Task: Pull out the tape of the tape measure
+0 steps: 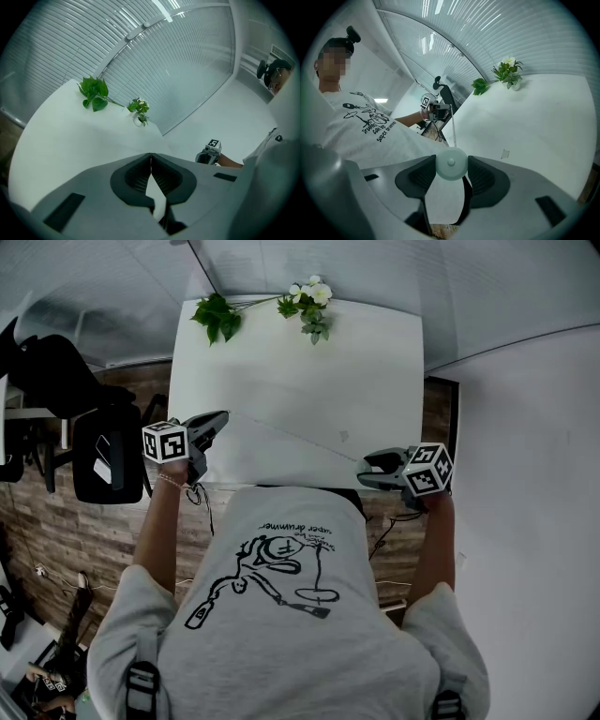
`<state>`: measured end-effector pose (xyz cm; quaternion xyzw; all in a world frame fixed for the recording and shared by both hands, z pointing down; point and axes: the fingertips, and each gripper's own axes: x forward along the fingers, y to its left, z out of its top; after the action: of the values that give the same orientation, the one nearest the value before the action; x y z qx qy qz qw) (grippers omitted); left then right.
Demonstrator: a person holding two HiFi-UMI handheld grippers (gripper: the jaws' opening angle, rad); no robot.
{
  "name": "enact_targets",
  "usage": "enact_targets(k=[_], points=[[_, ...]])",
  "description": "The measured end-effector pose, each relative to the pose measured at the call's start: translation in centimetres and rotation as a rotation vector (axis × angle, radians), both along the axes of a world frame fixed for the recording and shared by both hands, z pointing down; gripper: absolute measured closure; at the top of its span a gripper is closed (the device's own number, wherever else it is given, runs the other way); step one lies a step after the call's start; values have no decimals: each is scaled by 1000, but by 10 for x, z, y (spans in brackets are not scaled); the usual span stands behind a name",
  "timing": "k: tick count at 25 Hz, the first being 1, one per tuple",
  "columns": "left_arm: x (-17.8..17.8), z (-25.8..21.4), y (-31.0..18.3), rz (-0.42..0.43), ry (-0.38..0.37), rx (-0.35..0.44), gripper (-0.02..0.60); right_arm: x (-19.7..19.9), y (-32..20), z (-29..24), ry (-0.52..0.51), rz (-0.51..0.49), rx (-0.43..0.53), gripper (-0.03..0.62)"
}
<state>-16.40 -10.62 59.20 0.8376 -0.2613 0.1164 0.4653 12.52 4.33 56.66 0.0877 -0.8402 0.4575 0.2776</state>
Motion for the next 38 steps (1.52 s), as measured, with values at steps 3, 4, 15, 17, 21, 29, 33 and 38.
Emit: enact_targets(k=[3, 4, 15, 17, 21, 29, 33, 38], points=[[-3, 1, -2, -9, -2, 1, 560, 0, 1, 1, 3, -1, -2, 372], [-3, 1, -2, -11, -2, 1, 560, 0, 1, 1, 3, -1, -2, 372], [-14, 4, -10, -39, -15, 2, 560, 0, 1, 0, 4, 1, -8, 372], [-16, 4, -11, -45, -19, 4, 560, 1, 1, 0, 4, 1, -7, 372], [-19, 4, -13, -50, -26, 6, 560, 0, 0, -2, 1, -1, -7, 372], [-27, 4, -17, -68, -37, 7, 560, 1, 2, -2, 6, -4, -11, 372], [-29, 4, -19, -70, -41, 8, 560, 2, 1, -3, 5, -3, -13, 372], [-30, 7, -24, -72, -48, 6, 560, 1, -2, -1, 4, -8, -17, 372]])
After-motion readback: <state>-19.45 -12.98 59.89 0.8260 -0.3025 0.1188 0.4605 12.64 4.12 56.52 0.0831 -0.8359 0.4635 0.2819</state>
